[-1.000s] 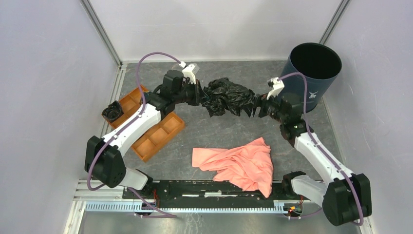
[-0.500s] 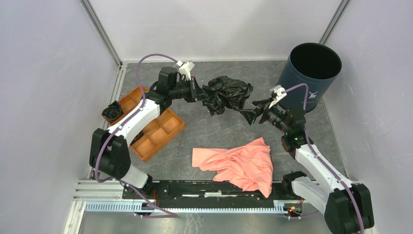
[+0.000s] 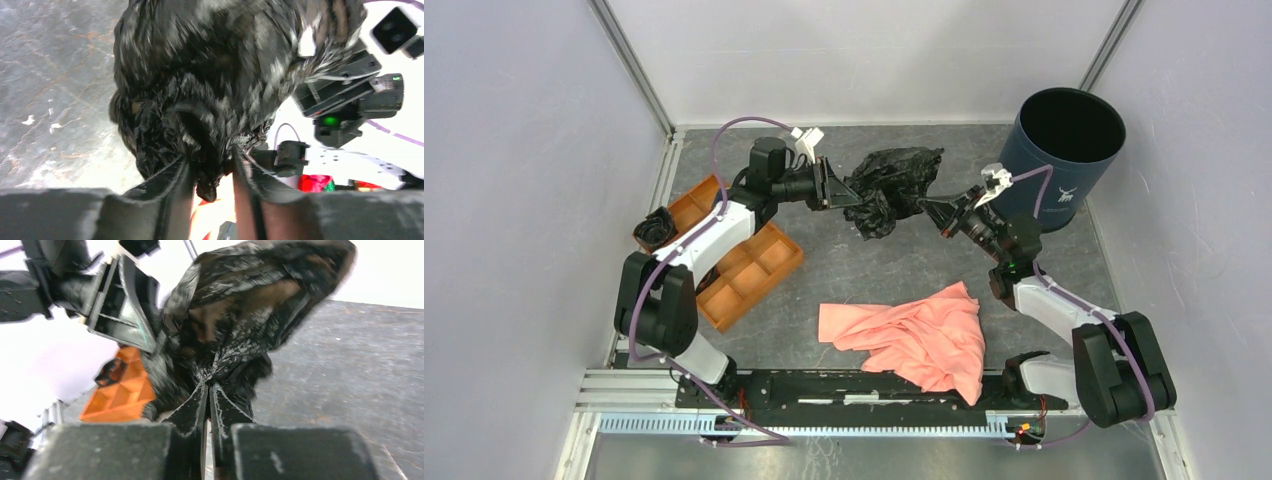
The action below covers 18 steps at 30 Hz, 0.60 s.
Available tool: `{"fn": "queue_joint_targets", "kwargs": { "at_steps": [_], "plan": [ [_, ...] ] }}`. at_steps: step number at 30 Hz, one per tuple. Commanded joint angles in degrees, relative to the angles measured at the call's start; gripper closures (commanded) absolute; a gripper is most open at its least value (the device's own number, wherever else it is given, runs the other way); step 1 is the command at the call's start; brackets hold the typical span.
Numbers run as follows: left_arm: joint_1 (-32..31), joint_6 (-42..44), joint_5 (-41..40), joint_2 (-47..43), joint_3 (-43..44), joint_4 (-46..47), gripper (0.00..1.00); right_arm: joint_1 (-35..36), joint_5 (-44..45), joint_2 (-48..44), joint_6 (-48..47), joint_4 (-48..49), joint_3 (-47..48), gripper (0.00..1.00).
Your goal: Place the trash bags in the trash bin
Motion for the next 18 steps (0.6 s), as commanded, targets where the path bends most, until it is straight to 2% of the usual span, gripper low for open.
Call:
{"fn": "queue_joint_targets", "kwargs": {
  "at_steps": [1,4,7,10,13,15,18],
  "plan": [
    [0.0,5.5,-6.1,-0.9,4.1,-9.0,0.49,-0.1,-0.5,-0.4,3.8,4.9,2.3,0.99],
    [0.0,10.2,-17.7,-4.3,5.5,-15.3,0.24,-0.2,1.2,-2.7,2.9,-2.6,3.1,1.0],
    [0.0,11.1,-27.6,-9.9,3.7,-15.3,0.02,0.0,1.0,-5.1,0.5,-12.9,5.1,0.99],
    [-0.2,11.3,-28.4,-15.1,-0.2,-9.6,0.0,0.1,-1.7,-5.4,-3.1,-21.4,8.2,0.99],
    [-1.6,11.5,-23.0,-17.6,-2.6,-2.6,0.0,0.5,-4.9,-5.1,-5.2,-27.5,10.8,1.0],
    [-3.8,12.9,-19.7,-17.7,-2.8,-1.7,0.0,1.6,-6.4,-5.1,-6.3,-30.2,12.3,1.0],
    [-7.7,15.0,-20.7,-17.5,-2.4,-2.3,0.0,5.2,-6.7,-5.2,-9.1,-35.5,15.4,1.0]
  ]
}}
